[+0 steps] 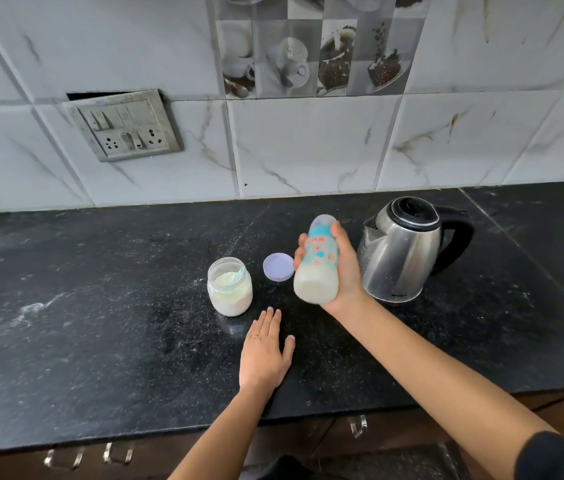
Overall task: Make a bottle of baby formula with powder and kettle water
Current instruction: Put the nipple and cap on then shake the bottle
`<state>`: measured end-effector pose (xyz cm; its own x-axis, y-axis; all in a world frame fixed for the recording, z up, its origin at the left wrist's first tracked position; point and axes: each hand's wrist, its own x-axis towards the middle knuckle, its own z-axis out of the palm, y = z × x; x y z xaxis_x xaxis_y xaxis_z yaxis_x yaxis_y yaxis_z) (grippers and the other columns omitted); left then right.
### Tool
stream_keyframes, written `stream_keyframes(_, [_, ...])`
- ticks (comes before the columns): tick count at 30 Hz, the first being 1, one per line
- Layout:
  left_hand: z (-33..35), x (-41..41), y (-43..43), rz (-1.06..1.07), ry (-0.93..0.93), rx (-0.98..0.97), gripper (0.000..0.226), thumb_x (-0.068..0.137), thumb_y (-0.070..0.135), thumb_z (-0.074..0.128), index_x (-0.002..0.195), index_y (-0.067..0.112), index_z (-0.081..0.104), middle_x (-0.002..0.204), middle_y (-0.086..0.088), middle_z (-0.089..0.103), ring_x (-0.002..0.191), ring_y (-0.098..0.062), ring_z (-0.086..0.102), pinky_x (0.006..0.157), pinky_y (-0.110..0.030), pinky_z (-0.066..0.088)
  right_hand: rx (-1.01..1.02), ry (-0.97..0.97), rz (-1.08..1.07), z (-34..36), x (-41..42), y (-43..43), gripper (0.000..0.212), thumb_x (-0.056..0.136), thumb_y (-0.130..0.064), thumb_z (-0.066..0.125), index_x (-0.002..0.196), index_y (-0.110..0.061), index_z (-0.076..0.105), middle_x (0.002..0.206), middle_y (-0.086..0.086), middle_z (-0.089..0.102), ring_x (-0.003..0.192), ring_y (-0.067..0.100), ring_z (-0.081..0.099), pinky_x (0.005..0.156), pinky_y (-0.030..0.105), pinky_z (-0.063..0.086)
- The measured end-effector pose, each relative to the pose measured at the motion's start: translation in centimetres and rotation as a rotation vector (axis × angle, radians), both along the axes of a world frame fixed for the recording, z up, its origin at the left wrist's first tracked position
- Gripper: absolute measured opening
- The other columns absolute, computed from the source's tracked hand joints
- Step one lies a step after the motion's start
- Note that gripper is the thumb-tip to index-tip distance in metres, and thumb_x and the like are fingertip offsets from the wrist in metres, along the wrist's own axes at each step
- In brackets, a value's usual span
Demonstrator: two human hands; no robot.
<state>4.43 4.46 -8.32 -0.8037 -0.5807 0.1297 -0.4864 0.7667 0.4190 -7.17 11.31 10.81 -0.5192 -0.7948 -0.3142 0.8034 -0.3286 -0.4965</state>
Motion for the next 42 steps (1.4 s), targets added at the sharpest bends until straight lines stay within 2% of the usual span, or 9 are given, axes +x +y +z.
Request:
stream_keyframes(4, [0.0,0.0,0.0,0.004,0.007,-0.003,0.061,0.098,0.046,0.034,0.15,0.016,0.022,0.157,-0.001,0.023,0.146,-0.011,0.012,0.119,-0.025,0.004,0.058,0.136,0.198,-0.2,1.9,1.3,0.041,0.084,-0.049,0.049,0.092,-0.009,0.055,0.072,0.004,0.058,0.05,0.015,0.056,0.048,0.023,0.049])
stream_keyframes(9, [0.0,-0.1,-0.1,0.004,-0.014,0.004,0.062,0.099,0.047,0.031,0.151,0.017,0.019,0.159,0.001,0.016,0.146,-0.01,0.007,0.118,-0.024,0.001,-0.045,-0.049,-0.046,0.4,-0.6,0.2,0.038,0.09,-0.046,0.053,0.097,-0.009,0.054,0.077,0.005,0.06,0.053,0.017,0.06,0.05,0.024,0.053])
stream_keyframes(14, [0.1,-0.1,-0.1,0.007,-0.007,-0.009,0.061,0.098,0.045,0.033,0.15,0.016,0.022,0.157,-0.001,0.024,0.146,-0.011,0.012,0.119,-0.026,0.005,0.04,0.133,0.195,-0.4,2.3,1.1,0.045,0.082,-0.048,0.055,0.106,-0.011,0.051,0.073,0.005,0.058,0.051,0.016,0.057,0.05,0.024,0.051])
stream_keyframes(19, [0.0,0.0,0.0,0.005,-0.017,-0.002,0.062,0.099,0.047,0.03,0.151,0.017,0.019,0.159,0.001,0.017,0.146,-0.009,0.007,0.118,-0.023,0.0,0.0,-0.017,0.013,0.7,0.3,-0.1,0.041,0.091,-0.048,0.051,0.102,-0.008,0.052,0.071,0.005,0.061,0.05,0.017,0.059,0.049,0.024,0.052])
stream_keyframes(24, [0.2,-0.1,0.0,0.006,0.009,0.002,0.061,0.098,0.045,0.035,0.15,0.015,0.023,0.156,-0.002,0.026,0.145,-0.012,0.014,0.119,-0.026,0.006,0.02,0.256,0.166,0.3,2.5,0.8,0.035,0.081,-0.043,0.061,0.111,-0.024,0.061,0.075,0.006,0.061,0.051,0.019,0.058,0.05,0.027,0.051])
stream_keyframes(28, [0.0,-0.1,0.0,-0.001,-0.006,0.01,0.061,0.098,0.046,0.031,0.151,0.017,0.021,0.158,0.0,0.019,0.146,-0.01,0.009,0.119,-0.024,0.001,-0.027,-0.025,0.057,1.1,1.2,-0.1,0.037,0.089,-0.045,0.052,0.095,-0.009,0.054,0.074,0.005,0.058,0.048,0.016,0.056,0.048,0.023,0.052])
stream_keyframes(33, [0.4,-0.1,0.2,0.014,0.083,0.05,0.057,0.095,0.043,0.044,0.144,0.014,0.038,0.146,-0.004,0.043,0.137,-0.018,0.034,0.115,-0.035,0.025,0.083,0.185,0.244,-1.0,3.2,0.9,0.056,0.086,-0.046,0.057,0.128,-0.013,0.04,0.072,0.007,0.061,0.051,0.019,0.058,0.048,0.027,0.052])
stream_keyframes(38, [0.0,-0.2,0.1,0.012,0.0,0.002,0.062,0.098,0.047,0.03,0.151,0.017,0.019,0.159,0.0,0.017,0.146,-0.01,0.007,0.119,-0.025,0.001,-0.001,-0.026,0.06,0.6,0.6,0.2,0.039,0.092,-0.046,0.048,0.089,-0.007,0.053,0.073,0.005,0.055,0.048,0.016,0.056,0.047,0.022,0.051])
stream_keyframes(42, [0.2,-0.1,0.1,-0.003,0.014,-0.003,0.063,0.097,0.047,0.036,0.15,0.015,0.023,0.157,-0.002,0.024,0.146,-0.012,0.014,0.119,-0.028,0.009,0.097,0.182,0.227,-0.9,2.6,1.4,0.048,0.087,-0.048,0.053,0.113,-0.008,0.052,0.073,0.007,0.06,0.052,0.017,0.058,0.05,0.027,0.051])
